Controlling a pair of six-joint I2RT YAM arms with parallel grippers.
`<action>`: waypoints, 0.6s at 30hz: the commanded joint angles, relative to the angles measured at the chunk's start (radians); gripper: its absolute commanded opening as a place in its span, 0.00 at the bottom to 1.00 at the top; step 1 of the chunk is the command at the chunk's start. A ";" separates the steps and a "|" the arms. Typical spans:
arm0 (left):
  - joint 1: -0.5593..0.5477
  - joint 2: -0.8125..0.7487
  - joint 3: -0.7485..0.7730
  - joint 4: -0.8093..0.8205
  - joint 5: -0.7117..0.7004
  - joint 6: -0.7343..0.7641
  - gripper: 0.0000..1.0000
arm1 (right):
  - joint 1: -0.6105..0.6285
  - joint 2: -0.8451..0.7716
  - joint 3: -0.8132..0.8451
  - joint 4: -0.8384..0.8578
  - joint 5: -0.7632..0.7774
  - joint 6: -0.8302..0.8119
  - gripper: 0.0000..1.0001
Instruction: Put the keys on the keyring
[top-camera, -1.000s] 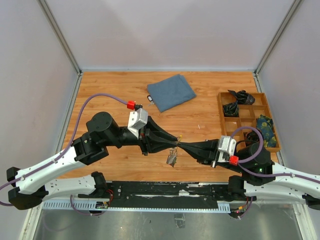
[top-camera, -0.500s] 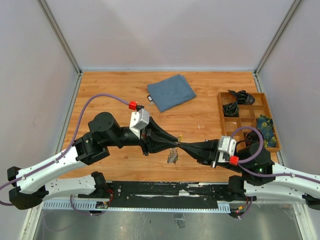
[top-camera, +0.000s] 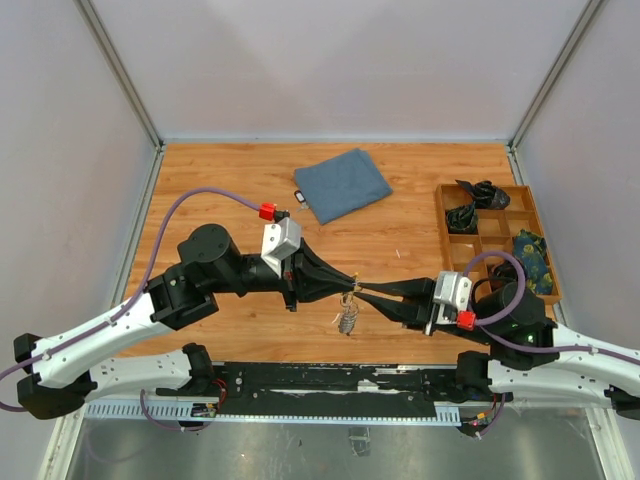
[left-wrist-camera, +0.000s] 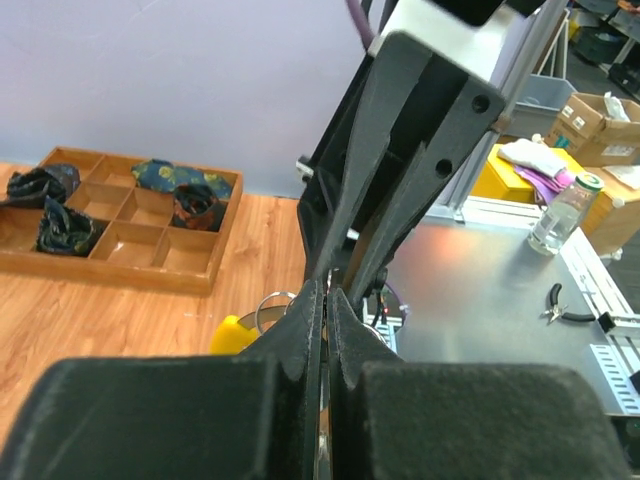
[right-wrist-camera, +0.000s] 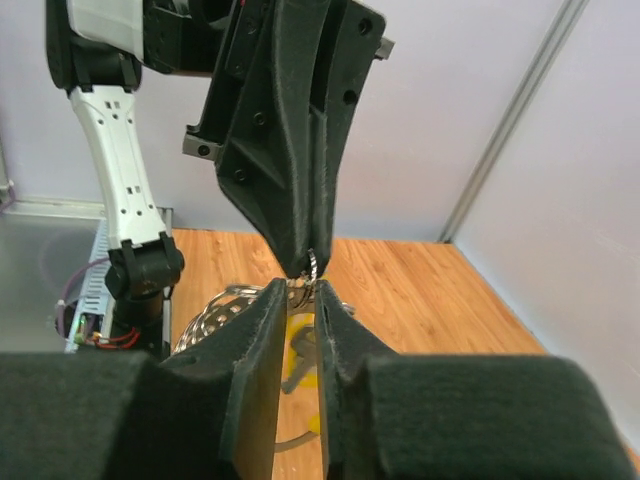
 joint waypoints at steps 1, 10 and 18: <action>-0.008 -0.009 0.054 -0.104 -0.030 0.037 0.00 | 0.020 -0.027 0.109 -0.166 0.068 -0.053 0.21; -0.008 0.074 0.218 -0.401 -0.116 0.133 0.01 | 0.019 0.046 0.335 -0.598 0.166 0.014 0.27; -0.009 0.174 0.350 -0.617 -0.159 0.185 0.01 | 0.001 0.188 0.460 -0.795 0.084 0.083 0.28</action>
